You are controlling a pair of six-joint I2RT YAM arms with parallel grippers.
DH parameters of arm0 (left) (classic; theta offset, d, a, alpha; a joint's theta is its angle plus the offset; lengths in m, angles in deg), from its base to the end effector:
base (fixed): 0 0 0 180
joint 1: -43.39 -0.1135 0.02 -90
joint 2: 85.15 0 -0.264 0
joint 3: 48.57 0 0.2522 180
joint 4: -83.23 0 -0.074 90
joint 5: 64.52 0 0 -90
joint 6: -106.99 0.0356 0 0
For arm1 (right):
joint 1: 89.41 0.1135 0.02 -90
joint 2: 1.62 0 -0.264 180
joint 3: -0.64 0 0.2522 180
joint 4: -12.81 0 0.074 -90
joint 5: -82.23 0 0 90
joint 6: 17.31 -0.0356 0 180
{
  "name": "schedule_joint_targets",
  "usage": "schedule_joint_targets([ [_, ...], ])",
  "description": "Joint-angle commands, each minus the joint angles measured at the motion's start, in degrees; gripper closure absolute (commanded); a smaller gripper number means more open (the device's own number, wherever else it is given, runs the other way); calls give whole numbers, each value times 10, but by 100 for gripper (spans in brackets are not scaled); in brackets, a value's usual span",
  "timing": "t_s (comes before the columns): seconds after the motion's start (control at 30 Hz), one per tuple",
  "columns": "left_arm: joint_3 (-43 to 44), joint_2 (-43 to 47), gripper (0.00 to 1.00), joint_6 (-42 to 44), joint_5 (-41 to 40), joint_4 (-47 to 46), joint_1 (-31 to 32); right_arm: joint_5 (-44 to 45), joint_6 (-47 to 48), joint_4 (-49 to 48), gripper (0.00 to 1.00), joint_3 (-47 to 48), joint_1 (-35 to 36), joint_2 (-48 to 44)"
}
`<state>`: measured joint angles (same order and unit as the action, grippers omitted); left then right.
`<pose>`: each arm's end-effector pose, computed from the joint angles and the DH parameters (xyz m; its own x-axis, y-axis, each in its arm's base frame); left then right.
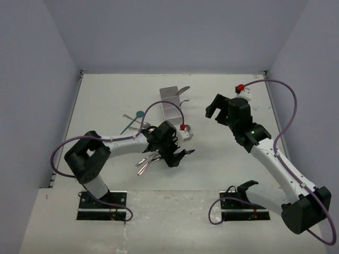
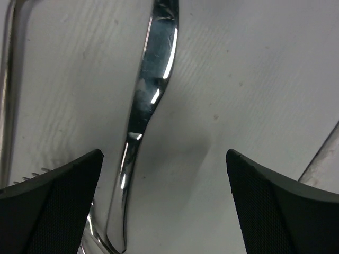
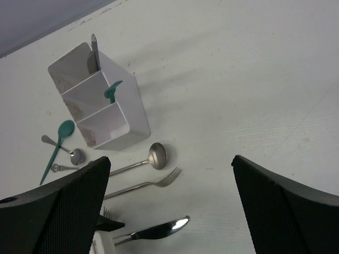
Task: Sort the eating utensils into containers
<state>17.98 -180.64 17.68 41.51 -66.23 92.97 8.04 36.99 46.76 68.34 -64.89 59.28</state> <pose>0.2006 -0.2507 0.1610 -0.5486 0.6620 -0.5107 0.8293 0.5085 -0.2317 0.2209 0.0901 0.3246 -0.4415 0.4158 -0.7952 0.0971 0.9031 0.4183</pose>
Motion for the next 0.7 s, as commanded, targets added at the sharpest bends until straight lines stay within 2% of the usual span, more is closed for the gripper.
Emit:
schedule_joint_targets([
  [0.0,15,-33,0,-2,-39,6,3,-23,19,2,1,-7,-6,-15],
  [0.1,6,-43,0,-24,-91,11,3,-35,14,1,1,-15,-8,-11],
  [0.2,6,-47,10,-38,-82,30,3,-37,9,0,1,-21,-9,-7],
  [0.3,-2,-35,27,-74,-98,42,15,-32,11,-1,1,-23,-10,-7],
  [0.37,-10,-28,33,-92,-109,58,38,-26,13,-3,1,-23,-10,-7],
  [0.5,-16,-34,53,-111,-147,79,70,-23,14,-9,1,-24,-12,-11],
  [0.6,0,-61,60,-120,-157,105,84,-25,15,-14,1,-25,-12,-12],
  [0.67,6,-66,61,-132,-194,134,99,-22,18,-14,1,-24,-12,-13],
])
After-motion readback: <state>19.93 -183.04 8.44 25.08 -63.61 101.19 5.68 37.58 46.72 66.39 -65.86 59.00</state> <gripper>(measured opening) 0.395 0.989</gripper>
